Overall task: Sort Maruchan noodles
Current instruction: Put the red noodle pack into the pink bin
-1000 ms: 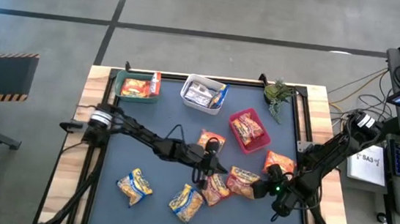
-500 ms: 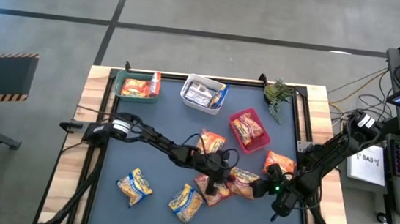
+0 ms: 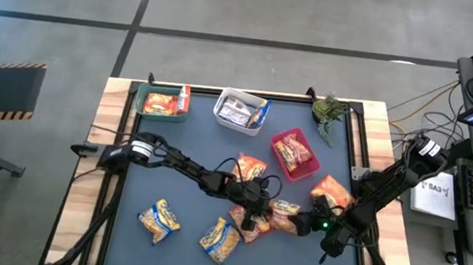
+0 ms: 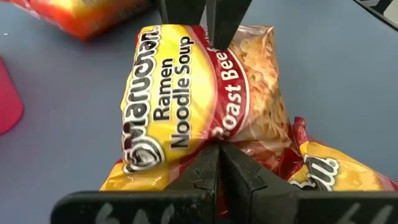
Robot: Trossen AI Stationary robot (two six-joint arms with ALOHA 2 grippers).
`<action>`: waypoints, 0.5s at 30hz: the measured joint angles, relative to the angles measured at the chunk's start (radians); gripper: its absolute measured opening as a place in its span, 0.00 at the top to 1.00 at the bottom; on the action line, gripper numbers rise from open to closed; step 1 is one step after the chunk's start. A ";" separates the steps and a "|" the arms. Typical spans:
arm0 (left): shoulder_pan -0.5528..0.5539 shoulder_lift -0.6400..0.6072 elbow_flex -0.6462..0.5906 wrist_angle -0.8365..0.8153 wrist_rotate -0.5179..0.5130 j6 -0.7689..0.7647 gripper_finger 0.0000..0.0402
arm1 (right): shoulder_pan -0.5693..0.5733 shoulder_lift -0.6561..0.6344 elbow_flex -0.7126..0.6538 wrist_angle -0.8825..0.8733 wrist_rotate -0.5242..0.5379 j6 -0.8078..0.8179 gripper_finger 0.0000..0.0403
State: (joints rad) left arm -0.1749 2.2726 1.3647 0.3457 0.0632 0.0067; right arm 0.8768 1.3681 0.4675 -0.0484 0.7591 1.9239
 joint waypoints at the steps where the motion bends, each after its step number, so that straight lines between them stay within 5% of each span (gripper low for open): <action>1: 0.000 0.000 0.000 -0.003 0.000 0.000 1.00 | 0.000 0.002 0.000 0.008 0.010 -0.016 0.42; 15: 0.000 0.001 -0.002 -0.035 0.002 -0.015 1.00 | 0.000 0.001 0.000 0.012 0.036 -0.038 0.49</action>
State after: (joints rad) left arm -0.1749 2.2734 1.3629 0.3107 0.0650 -0.0086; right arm 0.8766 1.3692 0.4677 -0.0359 0.7953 1.8858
